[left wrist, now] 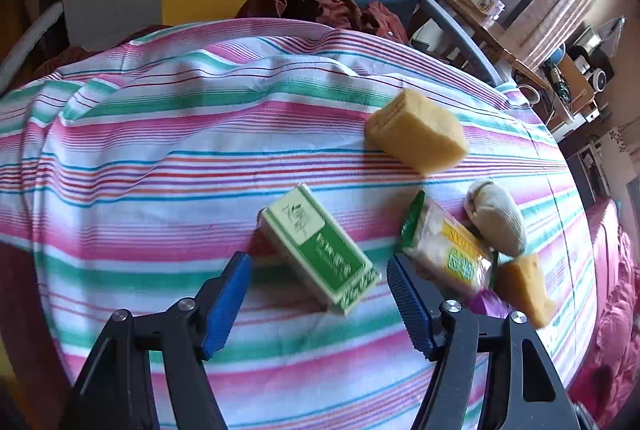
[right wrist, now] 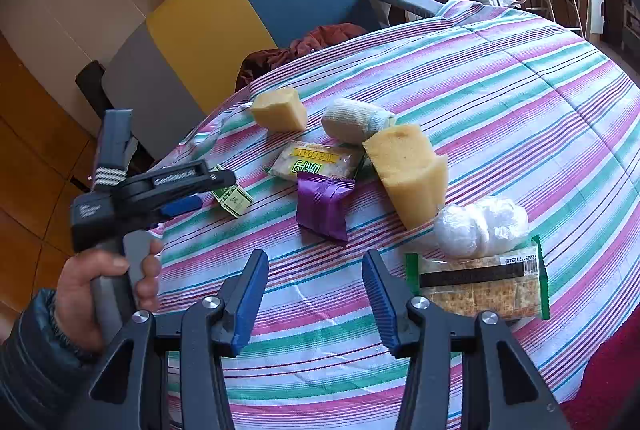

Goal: Organize objects
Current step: 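Grasp the green box with the left tool while the right tool grasps a yellow sponge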

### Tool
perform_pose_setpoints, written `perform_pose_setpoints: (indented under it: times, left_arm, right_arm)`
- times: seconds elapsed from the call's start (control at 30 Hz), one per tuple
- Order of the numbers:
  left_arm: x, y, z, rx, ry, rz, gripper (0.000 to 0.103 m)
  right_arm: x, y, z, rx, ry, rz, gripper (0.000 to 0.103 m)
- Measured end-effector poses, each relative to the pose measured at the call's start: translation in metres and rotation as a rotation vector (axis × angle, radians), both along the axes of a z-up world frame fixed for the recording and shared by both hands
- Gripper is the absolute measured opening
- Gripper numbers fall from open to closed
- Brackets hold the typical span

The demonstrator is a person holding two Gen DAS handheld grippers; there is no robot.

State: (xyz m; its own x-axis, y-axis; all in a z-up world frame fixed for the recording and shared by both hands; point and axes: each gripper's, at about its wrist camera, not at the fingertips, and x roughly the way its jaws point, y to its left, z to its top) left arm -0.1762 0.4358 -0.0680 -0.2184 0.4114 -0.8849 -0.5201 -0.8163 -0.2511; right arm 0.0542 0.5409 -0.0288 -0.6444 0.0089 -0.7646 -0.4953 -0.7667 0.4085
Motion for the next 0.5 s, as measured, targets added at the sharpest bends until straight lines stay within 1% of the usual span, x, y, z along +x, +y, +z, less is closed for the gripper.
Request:
perform_pose_setpoints:
  times: [0.07,0.1,0.13,0.17,0.23,0.27,0.3,0.33,0.4,0.5]
  left_arm:
    - [-0.005,0.008,-0.006,-0.016,0.007,-0.002,0.071]
    - [-0.007,0.010,-0.010,-0.029,0.006,-0.001,0.068]
    - [-0.009,0.011,-0.014,-0.036,-0.004,0.002,0.062]
    - [-0.009,0.010,-0.015,-0.024,-0.003,0.002,0.061]
    - [-0.005,0.008,-0.012,-0.008,0.015,-0.027,0.045]
    - [-0.002,0.006,-0.010,-0.003,0.020,-0.043,0.042]
    - [0.002,0.002,-0.009,-0.006,0.033,-0.054,0.036]
    - [0.007,-0.002,-0.007,-0.012,0.051,-0.070,0.034]
    - [0.017,-0.010,-0.006,-0.025,0.078,-0.098,0.034]
    - [0.027,-0.025,-0.005,-0.030,0.094,-0.119,0.034]
  right_arm:
    - [0.000,0.000,-0.001,-0.001,-0.003,-0.005,0.050]
    - [0.000,0.000,-0.001,-0.002,-0.004,-0.008,0.050]
    - [0.000,0.000,-0.002,-0.004,-0.006,-0.009,0.050]
    - [0.000,0.000,-0.002,-0.005,-0.009,-0.010,0.050]
    - [-0.001,-0.001,-0.004,-0.005,-0.017,-0.010,0.050]
    - [-0.002,-0.001,-0.004,-0.002,-0.020,-0.010,0.050]
    - [-0.002,-0.001,-0.005,0.002,-0.023,-0.010,0.050]
    - [-0.002,-0.001,-0.005,0.005,-0.025,-0.011,0.050]
    - [-0.002,-0.001,-0.006,0.009,-0.034,-0.014,0.050]
    - [-0.005,-0.003,-0.008,0.015,-0.053,-0.012,0.050]
